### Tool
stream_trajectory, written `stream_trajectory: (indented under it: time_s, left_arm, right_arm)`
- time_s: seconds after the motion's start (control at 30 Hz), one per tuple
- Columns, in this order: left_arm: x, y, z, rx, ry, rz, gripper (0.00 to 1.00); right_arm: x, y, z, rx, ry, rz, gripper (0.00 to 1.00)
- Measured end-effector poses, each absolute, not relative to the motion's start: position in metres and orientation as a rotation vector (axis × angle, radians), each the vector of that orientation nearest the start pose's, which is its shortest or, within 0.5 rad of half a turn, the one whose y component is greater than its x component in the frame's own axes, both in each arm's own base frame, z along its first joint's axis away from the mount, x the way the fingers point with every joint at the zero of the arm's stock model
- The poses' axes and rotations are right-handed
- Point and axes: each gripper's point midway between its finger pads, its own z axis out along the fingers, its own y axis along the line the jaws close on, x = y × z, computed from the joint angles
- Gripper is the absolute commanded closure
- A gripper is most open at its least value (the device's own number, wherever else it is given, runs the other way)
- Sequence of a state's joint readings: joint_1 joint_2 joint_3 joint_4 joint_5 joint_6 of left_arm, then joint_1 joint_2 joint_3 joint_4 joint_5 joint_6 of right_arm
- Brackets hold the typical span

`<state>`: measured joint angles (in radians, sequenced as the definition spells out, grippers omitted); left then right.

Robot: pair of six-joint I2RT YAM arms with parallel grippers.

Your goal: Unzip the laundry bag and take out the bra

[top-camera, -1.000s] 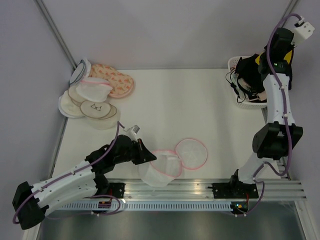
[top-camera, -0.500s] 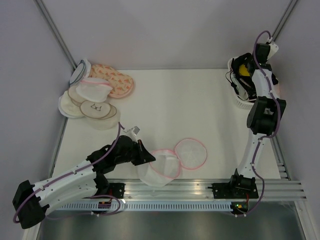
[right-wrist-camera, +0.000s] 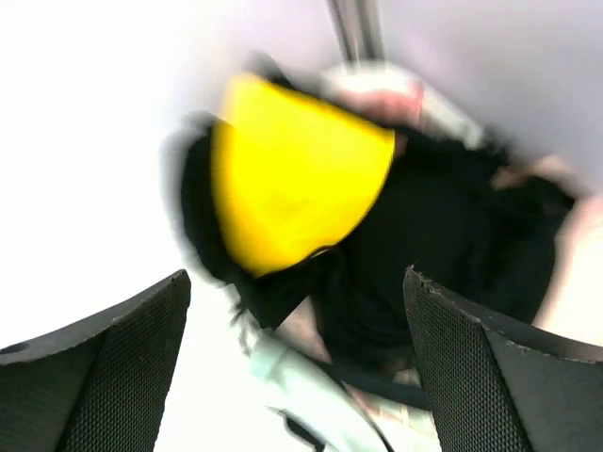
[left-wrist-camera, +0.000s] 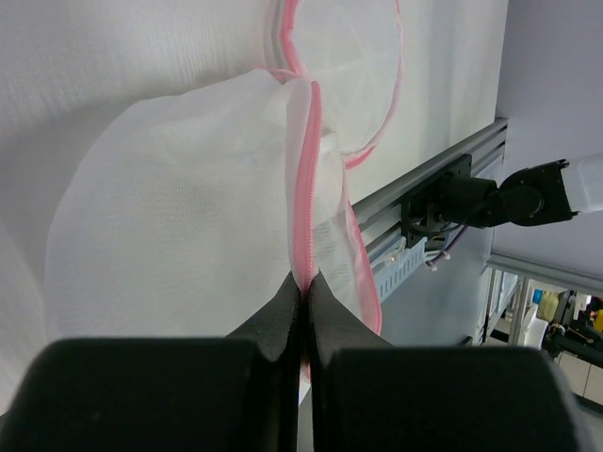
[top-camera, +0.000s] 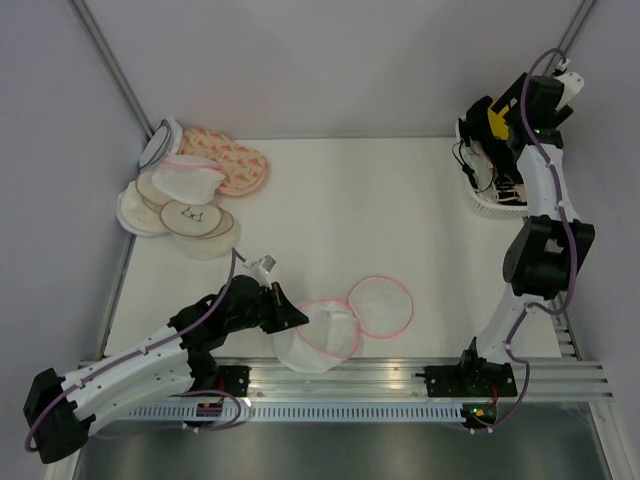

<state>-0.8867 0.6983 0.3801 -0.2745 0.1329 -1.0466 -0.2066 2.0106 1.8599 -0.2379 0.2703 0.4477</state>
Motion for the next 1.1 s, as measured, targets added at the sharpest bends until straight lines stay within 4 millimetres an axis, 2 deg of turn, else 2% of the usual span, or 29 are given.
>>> stream_trajectory:
  time_s: [0.07, 0.1, 0.2, 0.23, 0.27, 0.33, 0.4, 0.5, 0.53, 0.57, 0.6, 0.67, 0.7, 0.77, 0.93, 1.03, 1.1]
  left_arm:
    - [0.118, -0.238, 0.113, -0.106, 2.423, -1.172, 0.98]
    - [0.118, -0.237, 0.114, -0.106, 2.417, -1.176, 0.98]
    - [0.118, -0.236, 0.115, -0.109, 2.4, -1.181, 0.98]
    - [0.118, -0.235, 0.116, -0.11, 2.396, -1.181, 0.98]
    - [0.119, -0.235, 0.116, -0.114, 2.389, -1.178, 0.98]
    - [0.121, -0.234, 0.117, -0.12, 2.381, -1.172, 0.98]
    - [0.122, -0.233, 0.117, -0.126, 2.375, -1.165, 0.98]
    - [0.125, -0.232, 0.116, -0.137, 2.364, -1.151, 0.98]
    - [0.126, -0.232, 0.117, -0.14, 2.358, -1.148, 0.98]
    - [0.127, -0.231, 0.117, -0.143, 2.353, -1.145, 0.98]
    - [0.129, -0.231, 0.118, -0.142, 2.345, -1.141, 0.98]
    - [0.131, -0.23, 0.119, -0.134, 2.33, -1.133, 0.98]
    - [0.131, -0.229, 0.12, -0.129, 2.323, -1.129, 0.98]
    - [0.133, -0.229, 0.124, -0.112, 2.301, -1.123, 0.98]
    - [0.143, -0.227, 0.149, -0.092, 2.204, -1.122, 0.98]
    - [0.15, -0.225, 0.164, -0.089, 2.149, -1.11, 0.98]
    - [0.153, -0.224, 0.168, -0.09, 2.133, -1.101, 0.98]
  right_arm:
    - [0.562, -0.151, 0.301, 0.77, 1.682, -0.105, 0.02]
    - [0.55, -0.149, 0.336, 0.754, 1.619, -0.1, 0.02]
    - [0.504, -0.136, 0.425, 0.72, 1.451, -0.085, 0.02]
    - [0.49, -0.129, 0.442, 0.712, 1.42, -0.077, 0.02]
    - [0.463, -0.117, 0.467, 0.697, 1.371, -0.057, 0.02]
    - [0.443, -0.086, 0.477, 0.655, 1.36, -0.003, 0.02]
    - [0.415, -0.045, 0.464, 0.594, 1.404, 0.078, 0.02]
    - [0.379, 0.032, 0.406, 0.442, 1.56, 0.232, 0.02]
    - [0.364, 0.066, 0.375, 0.36, 1.639, 0.298, 0.02]
    - [0.352, 0.085, 0.355, 0.31, 1.687, 0.336, 0.02]
    - [0.337, 0.106, 0.326, 0.245, 1.756, 0.38, 0.02]
    - [0.301, 0.147, 0.273, 0.104, 1.874, 0.476, 0.02]
    - [0.283, 0.161, 0.249, 0.043, 1.927, 0.516, 0.02]
    - [0.247, 0.188, 0.218, -0.077, 2.001, 0.593, 0.02]
    - [0.183, 0.232, 0.192, -0.244, 2.048, 0.717, 0.02]
    - [0.161, 0.239, 0.171, -0.226, 2.105, 0.677, 0.02]
    - [0.155, 0.232, 0.149, -0.157, 2.169, 0.573, 0.02]
